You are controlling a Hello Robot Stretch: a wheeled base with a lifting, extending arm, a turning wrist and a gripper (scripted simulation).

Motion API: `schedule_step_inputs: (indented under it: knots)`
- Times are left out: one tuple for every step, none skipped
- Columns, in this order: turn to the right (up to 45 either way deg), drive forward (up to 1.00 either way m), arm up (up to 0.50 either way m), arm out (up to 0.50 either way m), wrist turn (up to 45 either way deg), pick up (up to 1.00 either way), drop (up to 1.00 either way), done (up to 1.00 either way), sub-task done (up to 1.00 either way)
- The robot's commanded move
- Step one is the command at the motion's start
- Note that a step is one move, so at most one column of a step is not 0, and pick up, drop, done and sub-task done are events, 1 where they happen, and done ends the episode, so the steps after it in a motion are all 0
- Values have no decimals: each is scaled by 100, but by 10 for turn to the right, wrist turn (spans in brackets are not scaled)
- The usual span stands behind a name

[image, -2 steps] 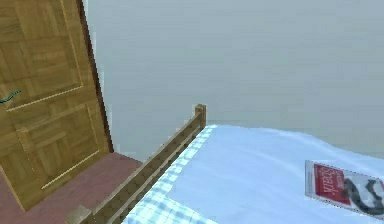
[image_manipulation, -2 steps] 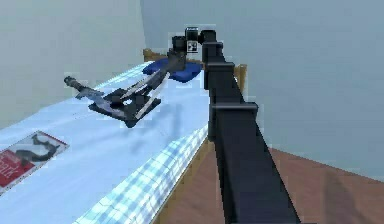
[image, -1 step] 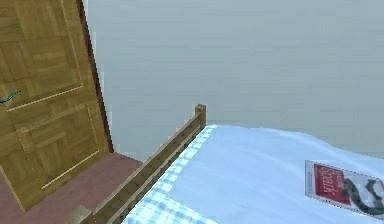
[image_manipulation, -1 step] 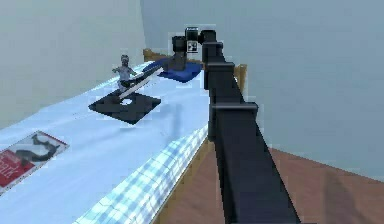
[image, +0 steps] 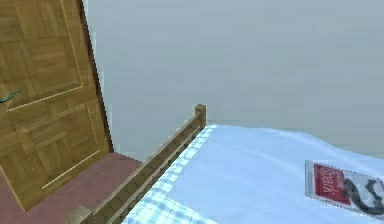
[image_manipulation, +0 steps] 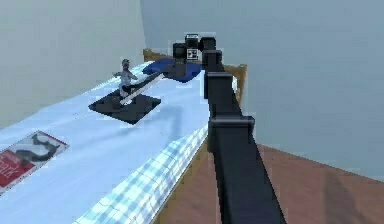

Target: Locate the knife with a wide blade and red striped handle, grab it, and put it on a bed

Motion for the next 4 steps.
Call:
schedule_step_inputs:
  knots:
    - [0,0,-32,0,0,0,0,0,0]
    - [0,0,0,0,0,0,100,0,0]
    - [0,0,2,0,0,0,0,0,0]
    - [0,0,0,-8,0,0,0,0,0]
